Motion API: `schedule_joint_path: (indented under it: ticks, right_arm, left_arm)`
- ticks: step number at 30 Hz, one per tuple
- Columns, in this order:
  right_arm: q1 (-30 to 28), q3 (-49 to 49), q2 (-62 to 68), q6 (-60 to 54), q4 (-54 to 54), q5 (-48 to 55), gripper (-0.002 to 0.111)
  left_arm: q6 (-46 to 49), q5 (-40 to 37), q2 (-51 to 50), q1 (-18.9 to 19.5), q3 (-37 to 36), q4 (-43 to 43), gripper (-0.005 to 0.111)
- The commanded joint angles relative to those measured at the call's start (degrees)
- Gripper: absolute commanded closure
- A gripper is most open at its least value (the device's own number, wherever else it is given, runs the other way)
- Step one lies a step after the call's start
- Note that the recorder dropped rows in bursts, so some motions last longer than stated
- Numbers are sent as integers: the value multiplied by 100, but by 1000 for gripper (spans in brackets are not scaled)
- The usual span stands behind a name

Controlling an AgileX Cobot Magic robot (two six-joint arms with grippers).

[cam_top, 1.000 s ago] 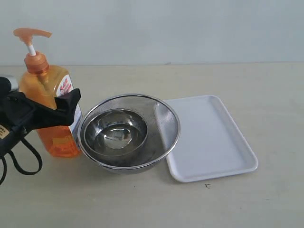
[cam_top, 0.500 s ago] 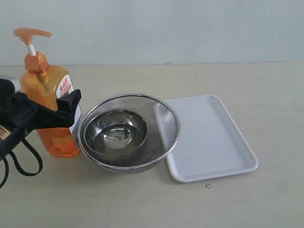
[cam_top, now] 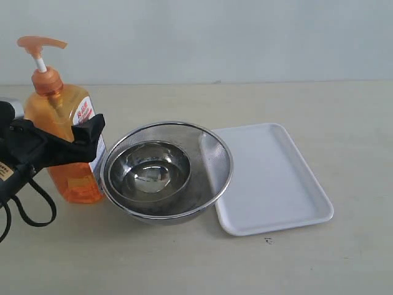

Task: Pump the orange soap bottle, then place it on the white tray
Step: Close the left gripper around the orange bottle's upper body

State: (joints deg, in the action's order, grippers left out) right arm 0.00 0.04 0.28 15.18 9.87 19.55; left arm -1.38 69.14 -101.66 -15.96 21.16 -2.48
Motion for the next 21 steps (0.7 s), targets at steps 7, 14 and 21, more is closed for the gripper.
schedule_joint_path:
  ticks: [7, 14, 21]
  right_arm:
    - [-16, -4, -28, -20, -1, -38, 108]
    - [-16, -4, -28, -20, -1, -38, 108]
    - [-16, -4, -28, -20, -1, -38, 108]
  left_arm:
    - [-64, 82, -207, -7, 22, -7, 3]
    - [-15, 82, -271, -7, 155, -33, 5]
    - [-15, 82, -271, -7, 155, -261, 54]
